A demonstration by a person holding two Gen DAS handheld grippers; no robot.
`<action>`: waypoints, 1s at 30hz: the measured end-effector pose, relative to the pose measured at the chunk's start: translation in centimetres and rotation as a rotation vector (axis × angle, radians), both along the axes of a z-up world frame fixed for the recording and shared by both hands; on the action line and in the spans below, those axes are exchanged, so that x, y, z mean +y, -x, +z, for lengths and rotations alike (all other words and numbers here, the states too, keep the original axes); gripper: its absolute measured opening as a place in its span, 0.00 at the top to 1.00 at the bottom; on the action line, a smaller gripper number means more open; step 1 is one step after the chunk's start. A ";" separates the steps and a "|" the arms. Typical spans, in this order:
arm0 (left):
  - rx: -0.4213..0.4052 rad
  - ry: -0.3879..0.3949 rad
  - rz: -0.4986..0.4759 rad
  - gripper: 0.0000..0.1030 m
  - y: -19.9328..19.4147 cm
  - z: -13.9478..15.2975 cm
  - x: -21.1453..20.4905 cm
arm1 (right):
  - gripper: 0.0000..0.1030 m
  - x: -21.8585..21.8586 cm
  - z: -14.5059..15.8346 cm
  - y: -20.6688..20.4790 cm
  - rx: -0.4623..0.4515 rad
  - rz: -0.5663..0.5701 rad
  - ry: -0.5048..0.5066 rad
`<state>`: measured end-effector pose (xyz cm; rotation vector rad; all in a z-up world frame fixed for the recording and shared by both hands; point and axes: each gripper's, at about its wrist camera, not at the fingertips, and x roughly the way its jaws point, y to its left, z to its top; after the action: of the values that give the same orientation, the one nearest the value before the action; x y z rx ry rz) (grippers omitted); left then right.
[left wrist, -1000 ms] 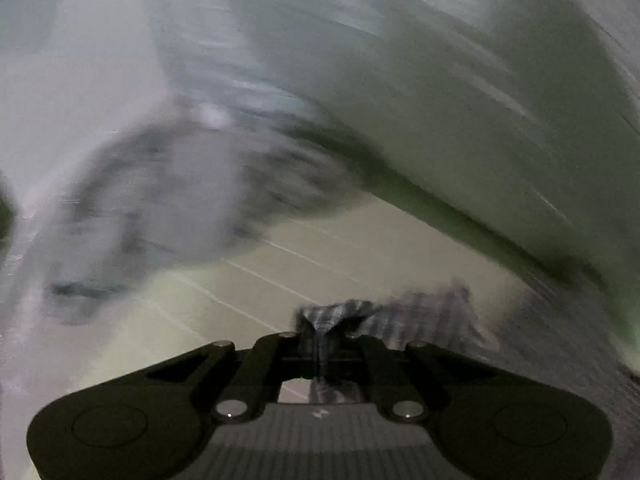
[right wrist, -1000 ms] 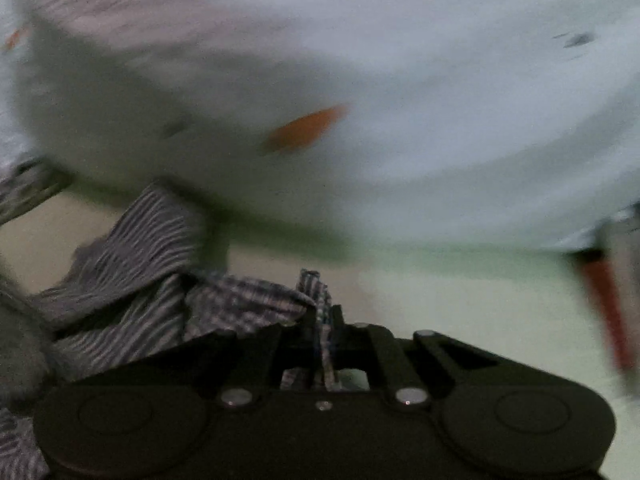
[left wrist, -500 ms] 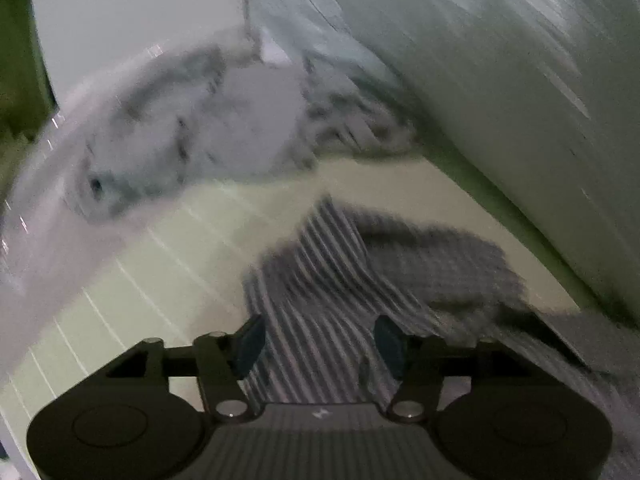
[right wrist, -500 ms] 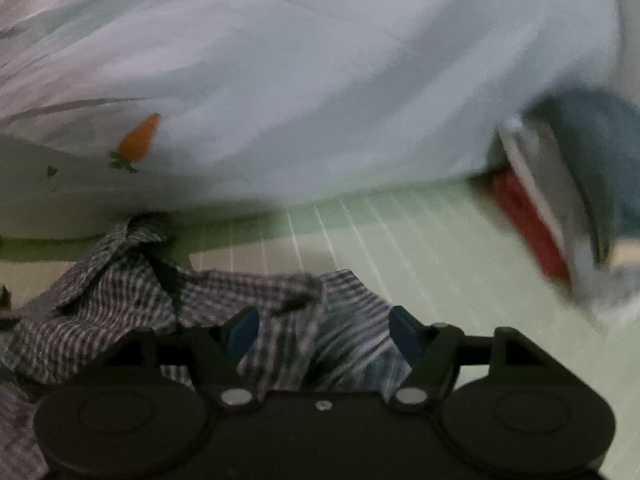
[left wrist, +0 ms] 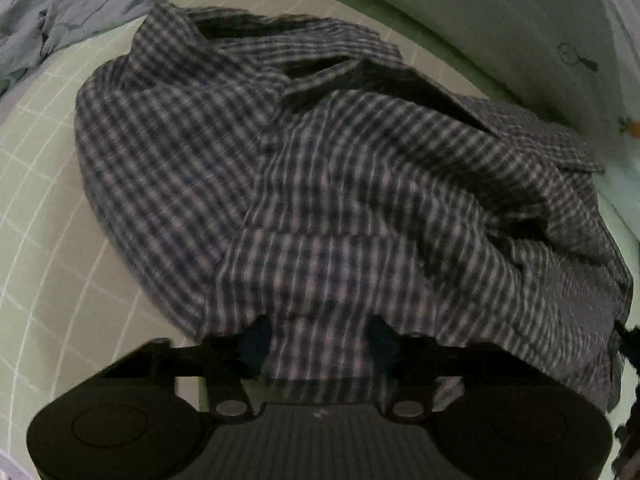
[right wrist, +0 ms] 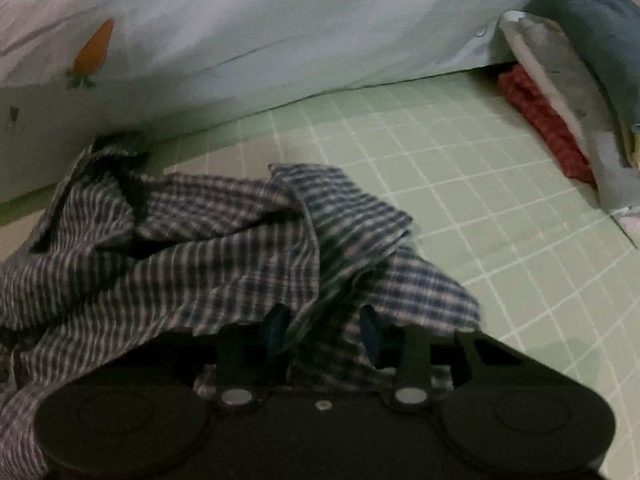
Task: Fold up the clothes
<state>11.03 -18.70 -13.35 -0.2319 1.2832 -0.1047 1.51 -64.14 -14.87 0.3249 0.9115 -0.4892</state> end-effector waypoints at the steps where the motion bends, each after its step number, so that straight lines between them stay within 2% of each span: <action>1: -0.010 -0.013 0.002 0.59 -0.6 -0.1 -0.1 | 0.64 0.1 -0.1 0.0 0.003 0.001 0.001; 5: -0.047 -0.041 0.009 0.62 -4.2 -0.4 -0.1 | 0.67 0.7 -0.6 -0.3 0.018 -0.013 -0.046; 8: -0.079 -0.052 0.000 0.62 -7.9 -0.5 -0.3 | 0.67 2.5 -0.9 -0.7 0.031 0.004 -0.040; 14: -0.142 -0.049 0.001 0.62 -14.1 -0.1 -1.2 | 0.67 6.7 -0.5 -2.7 0.100 0.155 0.033; 16: -0.140 -0.032 0.017 0.62 -15.0 -0.2 -0.9 | 0.63 7.0 0.4 -3.4 0.106 0.157 0.094; 19: -0.142 -0.008 0.033 0.60 -15.6 -0.4 -0.5 | 0.48 6.3 2.7 -4.3 0.042 0.097 0.156; 21: -0.149 -0.004 0.035 0.60 -15.1 -0.4 -0.3 | 0.28 5.4 4.5 -5.3 -0.032 0.054 0.182; 22: -0.154 -0.009 0.036 0.60 -14.6 -0.3 -0.1 | 0.25 5.1 5.2 -6.2 -0.071 0.059 0.180; 25: -0.174 -0.008 0.046 0.57 -13.2 0.4 0.0 | 0.17 4.7 5.8 -9.8 -0.131 0.183 0.104; 26: -0.180 -0.012 0.054 0.50 -12.9 0.7 0.2 | 0.14 4.8 5.4 -11.6 -0.121 0.258 0.057; 28: -0.191 -0.009 0.060 0.49 -12.4 1.2 0.6 | 0.14 5.6 4.2 -14.8 -0.087 0.396 -0.020; 30: -0.201 -0.007 0.067 0.49 -11.8 1.7 1.1 | 0.14 6.5 2.9 -17.2 -0.055 0.482 -0.059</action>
<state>22.84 -17.63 -11.63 -0.2514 1.0753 -0.0647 18.75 -57.60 -11.98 0.1618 0.9149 -0.0098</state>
